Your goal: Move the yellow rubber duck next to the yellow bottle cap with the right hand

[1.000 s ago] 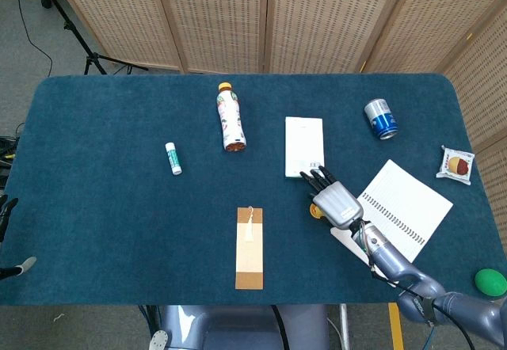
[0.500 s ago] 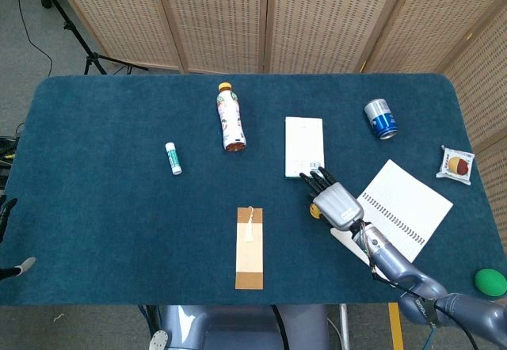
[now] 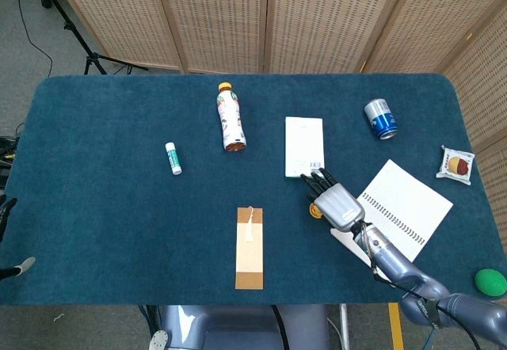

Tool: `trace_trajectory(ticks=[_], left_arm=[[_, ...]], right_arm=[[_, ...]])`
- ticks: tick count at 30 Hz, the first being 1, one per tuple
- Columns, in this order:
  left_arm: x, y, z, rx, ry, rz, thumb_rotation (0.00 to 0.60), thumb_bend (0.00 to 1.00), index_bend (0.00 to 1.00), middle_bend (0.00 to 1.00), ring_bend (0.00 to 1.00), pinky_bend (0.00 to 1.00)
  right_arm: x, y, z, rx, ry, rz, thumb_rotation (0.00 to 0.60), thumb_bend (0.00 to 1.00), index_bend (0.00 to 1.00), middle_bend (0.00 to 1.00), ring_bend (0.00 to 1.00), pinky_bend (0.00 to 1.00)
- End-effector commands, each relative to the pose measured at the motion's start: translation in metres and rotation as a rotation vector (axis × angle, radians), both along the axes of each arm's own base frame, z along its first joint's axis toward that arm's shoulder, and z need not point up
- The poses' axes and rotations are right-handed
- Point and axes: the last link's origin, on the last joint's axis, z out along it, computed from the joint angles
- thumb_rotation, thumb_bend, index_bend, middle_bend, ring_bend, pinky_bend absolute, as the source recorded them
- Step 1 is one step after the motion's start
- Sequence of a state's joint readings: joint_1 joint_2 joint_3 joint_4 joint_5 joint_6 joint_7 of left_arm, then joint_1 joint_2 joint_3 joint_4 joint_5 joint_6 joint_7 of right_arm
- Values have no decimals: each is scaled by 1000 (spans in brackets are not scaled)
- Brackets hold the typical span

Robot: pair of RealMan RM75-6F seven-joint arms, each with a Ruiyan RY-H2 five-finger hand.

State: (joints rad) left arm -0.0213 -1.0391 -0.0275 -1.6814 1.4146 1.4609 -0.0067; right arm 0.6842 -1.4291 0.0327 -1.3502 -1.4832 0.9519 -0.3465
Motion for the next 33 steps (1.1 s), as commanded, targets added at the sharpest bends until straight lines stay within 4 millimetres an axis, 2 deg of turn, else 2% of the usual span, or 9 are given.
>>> trace_trajectory(ticks=[1, 10, 15, 17, 21, 22, 25, 28, 33], left_arm=[[0, 0, 0, -1, 0, -1, 600, 0, 0, 0, 0, 0], [1, 0, 0, -2, -2, -2, 600, 0, 0, 0, 0, 0], [2, -1, 0, -1, -5, -8, 600, 0, 0, 0, 0, 0], [2, -2, 1, 2, -7, -9, 600, 0, 0, 0, 0, 0], [1, -3, 2, 4, -9, -7, 600, 0, 0, 0, 0, 0], [2, -4, 3, 7, -10, -10, 600, 0, 0, 0, 0, 0], [4, -6, 4, 10, -10, -24, 600, 0, 0, 0, 0, 0], [4, -8, 4, 7, -14, -22, 600, 0, 0, 0, 0, 0], [5, -8, 8, 8, -21, -39, 600, 0, 0, 0, 0, 0]], right_arm=[[0, 0, 1, -2, 0, 1, 600, 270, 335, 0, 0, 0], [9, 4, 11, -23, -40, 21, 600, 260, 334, 0, 0, 0], [19, 17, 38, -63, -95, 57, 600, 260, 331, 0, 0, 0], [17, 25, 58, -114, -133, 61, 600, 248, 300, 0, 0, 0], [3, 35, 87, -233, -171, 52, 600, 19, 131, 0, 0, 0], [-10, 40, 102, -311, -183, 31, 600, 0, 85, 0, 0, 0], [-31, 56, 117, -372, -267, -45, 600, 0, 25, 0, 0, 0], [-53, 73, 131, -427, -350, -151, 600, 0, 22, 0, 0, 0], [-77, 100, 141, -498, -405, -218, 600, 0, 20, 0, 0, 0]])
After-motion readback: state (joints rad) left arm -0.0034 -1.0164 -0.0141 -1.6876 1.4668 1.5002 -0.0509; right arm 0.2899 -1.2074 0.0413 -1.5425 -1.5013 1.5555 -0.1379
